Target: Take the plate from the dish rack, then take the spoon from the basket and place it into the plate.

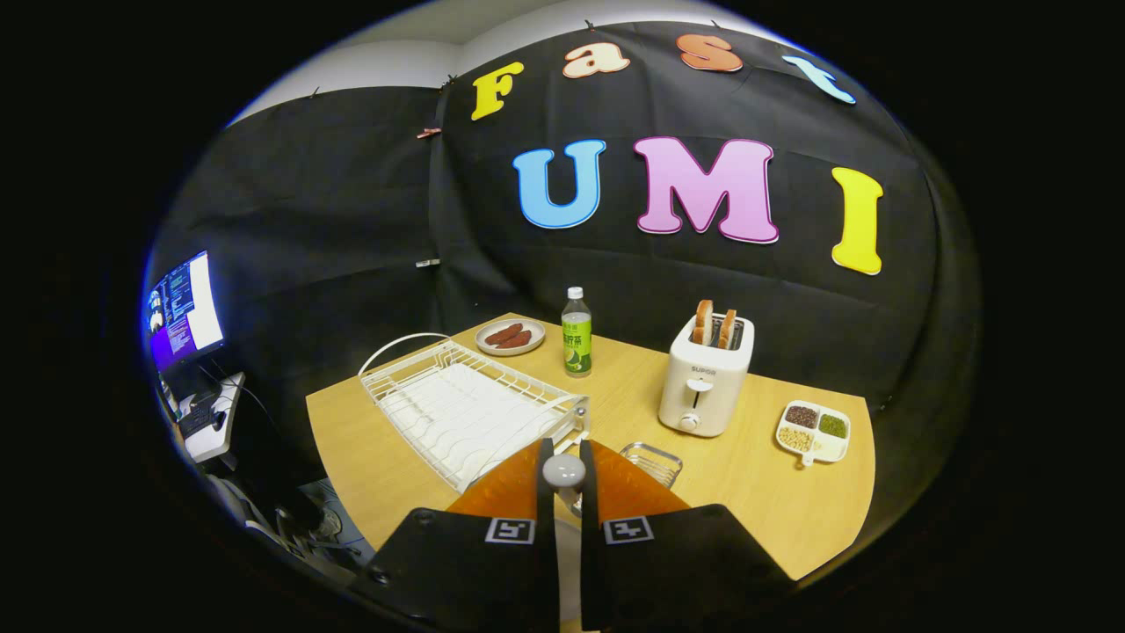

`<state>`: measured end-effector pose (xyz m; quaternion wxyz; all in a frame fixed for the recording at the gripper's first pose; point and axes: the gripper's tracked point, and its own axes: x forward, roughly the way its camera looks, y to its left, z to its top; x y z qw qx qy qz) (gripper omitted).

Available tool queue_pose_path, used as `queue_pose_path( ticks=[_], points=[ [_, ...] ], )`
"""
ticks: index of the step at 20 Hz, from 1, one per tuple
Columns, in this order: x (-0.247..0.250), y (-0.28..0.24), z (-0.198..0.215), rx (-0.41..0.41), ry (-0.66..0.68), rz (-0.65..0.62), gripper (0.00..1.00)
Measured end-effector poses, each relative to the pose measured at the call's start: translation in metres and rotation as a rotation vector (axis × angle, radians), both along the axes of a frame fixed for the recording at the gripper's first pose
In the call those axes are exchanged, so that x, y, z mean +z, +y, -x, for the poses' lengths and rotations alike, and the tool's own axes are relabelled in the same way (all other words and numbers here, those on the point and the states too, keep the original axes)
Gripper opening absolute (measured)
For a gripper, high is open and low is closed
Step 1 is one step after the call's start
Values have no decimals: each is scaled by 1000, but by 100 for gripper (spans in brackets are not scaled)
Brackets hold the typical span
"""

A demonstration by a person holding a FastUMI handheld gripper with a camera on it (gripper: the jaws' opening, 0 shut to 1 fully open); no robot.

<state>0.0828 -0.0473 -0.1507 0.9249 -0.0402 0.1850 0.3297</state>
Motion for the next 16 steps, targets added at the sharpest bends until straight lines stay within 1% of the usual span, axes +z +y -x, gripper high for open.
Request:
queue_pose_path(
  ticks=[2,6,10,13,14,16],
  points=[
    [-25,5,8,7,38,18,14],
    [-62,6,1,-19,8,137,14],
    [-71,16,10,-18,-41,171,14],
    [-65,22,23,-2,-70,172,14],
    [-69,26,30,13,-51,168,14],
    [-72,22,39,11,-52,174,14]
  ],
)
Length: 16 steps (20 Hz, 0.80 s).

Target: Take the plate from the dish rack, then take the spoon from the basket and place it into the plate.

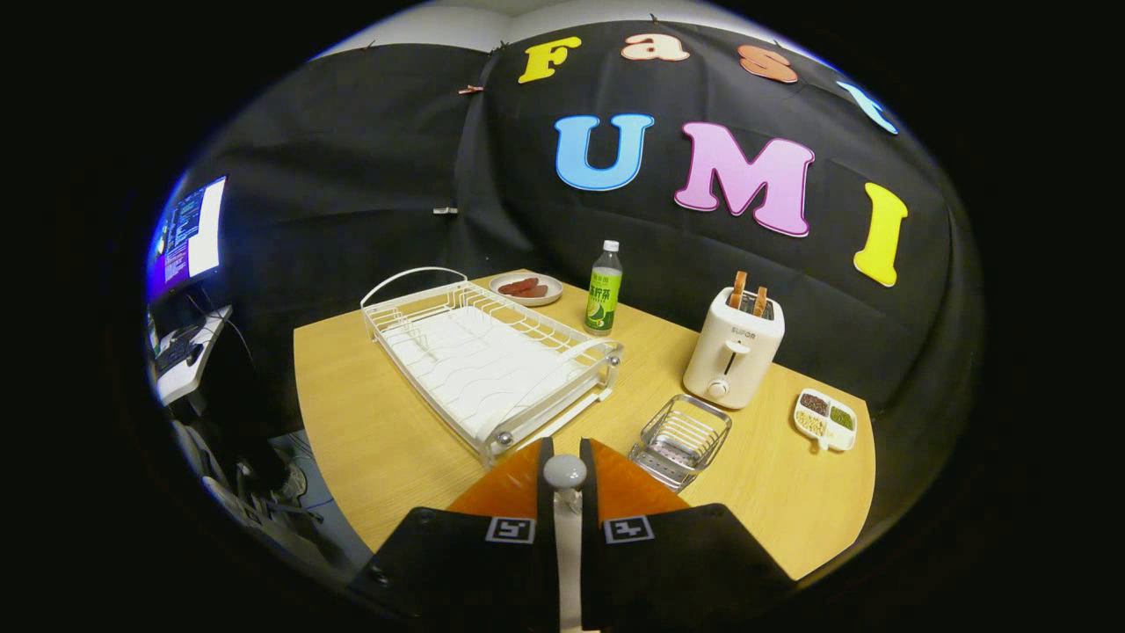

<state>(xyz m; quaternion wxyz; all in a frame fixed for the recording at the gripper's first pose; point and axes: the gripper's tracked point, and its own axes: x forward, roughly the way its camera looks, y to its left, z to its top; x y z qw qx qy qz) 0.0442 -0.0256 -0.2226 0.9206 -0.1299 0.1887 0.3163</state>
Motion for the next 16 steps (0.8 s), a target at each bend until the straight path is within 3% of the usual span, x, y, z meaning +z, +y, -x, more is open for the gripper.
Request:
queue_pose_path(
  ticks=[5,9,15,16],
  points=[
    [-25,-12,10,-16,46,42,14],
    [-38,-6,26,16,117,36,21],
    [-55,1,42,-21,262,-2,46],
    [-50,2,40,-31,278,-22,59]
  ],
)
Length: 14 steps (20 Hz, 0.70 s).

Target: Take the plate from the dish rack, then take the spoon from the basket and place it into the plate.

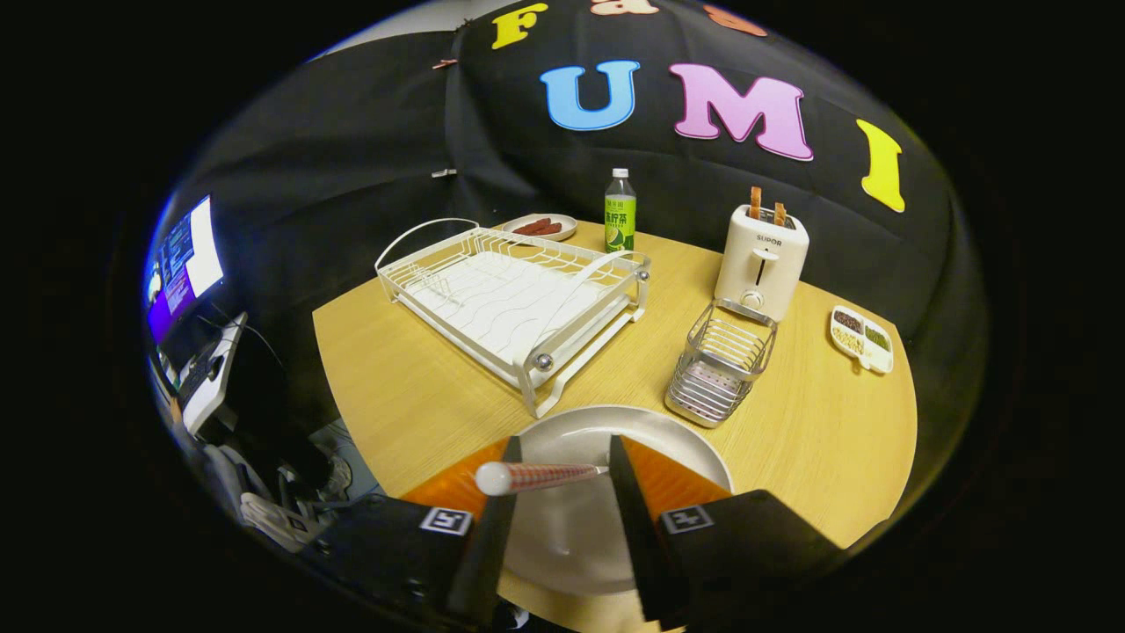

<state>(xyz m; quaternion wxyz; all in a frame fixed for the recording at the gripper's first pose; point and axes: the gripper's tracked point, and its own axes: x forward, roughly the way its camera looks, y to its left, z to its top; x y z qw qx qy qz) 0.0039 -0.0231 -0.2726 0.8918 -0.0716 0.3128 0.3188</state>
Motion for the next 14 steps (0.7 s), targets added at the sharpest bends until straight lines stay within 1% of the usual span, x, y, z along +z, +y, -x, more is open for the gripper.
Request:
queue_pose_path(
  ticks=[1,3,6,8,10,14],
  points=[
    [5,1,-1,-18,18,-23,73],
    [22,9,2,-41,88,-115,100],
    [49,11,3,-110,160,-218,99],
    [68,9,-2,-149,151,-252,99],
    [90,6,-8,-177,103,-266,99],
    [154,-1,-19,-214,-64,-286,99]
  ],
)
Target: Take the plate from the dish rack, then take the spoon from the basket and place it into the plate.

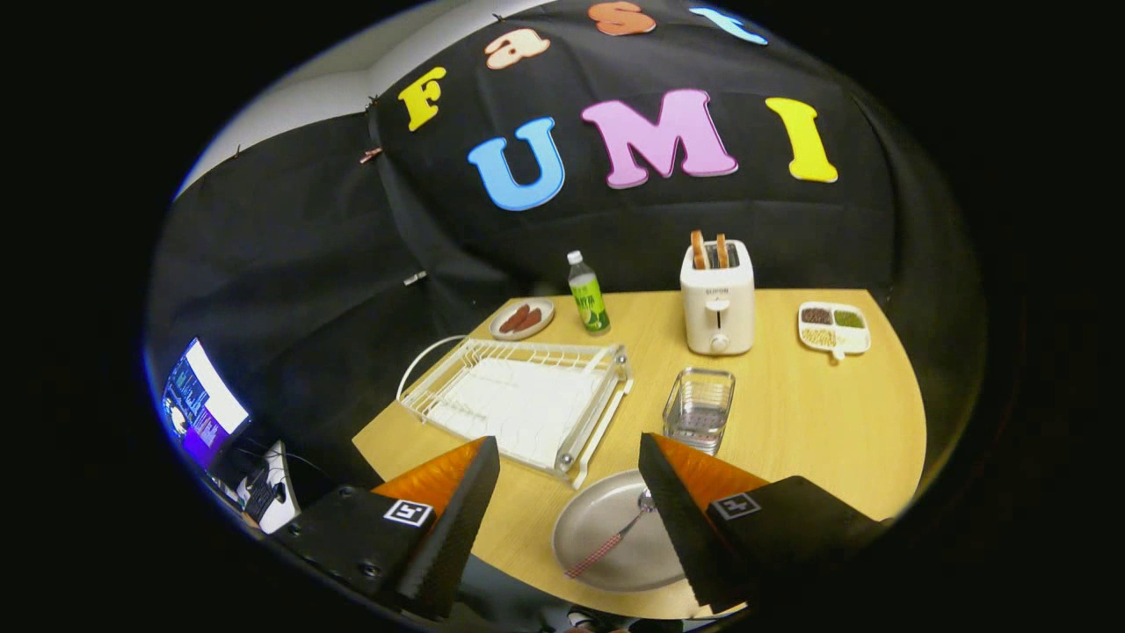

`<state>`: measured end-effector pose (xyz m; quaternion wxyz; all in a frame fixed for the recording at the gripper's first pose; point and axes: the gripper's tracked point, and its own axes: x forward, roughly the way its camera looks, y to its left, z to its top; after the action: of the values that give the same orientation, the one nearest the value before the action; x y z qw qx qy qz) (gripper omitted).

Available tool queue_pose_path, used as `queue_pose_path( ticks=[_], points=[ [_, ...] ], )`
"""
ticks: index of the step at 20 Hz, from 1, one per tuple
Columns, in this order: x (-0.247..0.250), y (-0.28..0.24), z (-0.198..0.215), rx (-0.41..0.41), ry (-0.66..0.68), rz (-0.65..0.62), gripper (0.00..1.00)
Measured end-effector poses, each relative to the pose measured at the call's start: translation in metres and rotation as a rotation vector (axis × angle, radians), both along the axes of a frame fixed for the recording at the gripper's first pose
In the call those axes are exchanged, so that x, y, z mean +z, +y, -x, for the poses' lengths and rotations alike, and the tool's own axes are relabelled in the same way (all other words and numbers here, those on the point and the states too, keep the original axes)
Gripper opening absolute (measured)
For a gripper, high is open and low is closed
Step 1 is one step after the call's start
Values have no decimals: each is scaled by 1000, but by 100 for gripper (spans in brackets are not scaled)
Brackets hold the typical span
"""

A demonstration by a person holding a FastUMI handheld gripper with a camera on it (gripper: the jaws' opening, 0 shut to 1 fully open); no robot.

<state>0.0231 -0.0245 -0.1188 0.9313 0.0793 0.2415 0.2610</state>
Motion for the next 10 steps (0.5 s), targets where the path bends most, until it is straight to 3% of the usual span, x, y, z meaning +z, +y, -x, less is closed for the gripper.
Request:
queue_pose_path(
  ticks=[5,10],
  points=[
    [98,-16,-8,-88,-259,-4,98],
    [164,-67,-9,-278,-405,-3,98]
  ],
)
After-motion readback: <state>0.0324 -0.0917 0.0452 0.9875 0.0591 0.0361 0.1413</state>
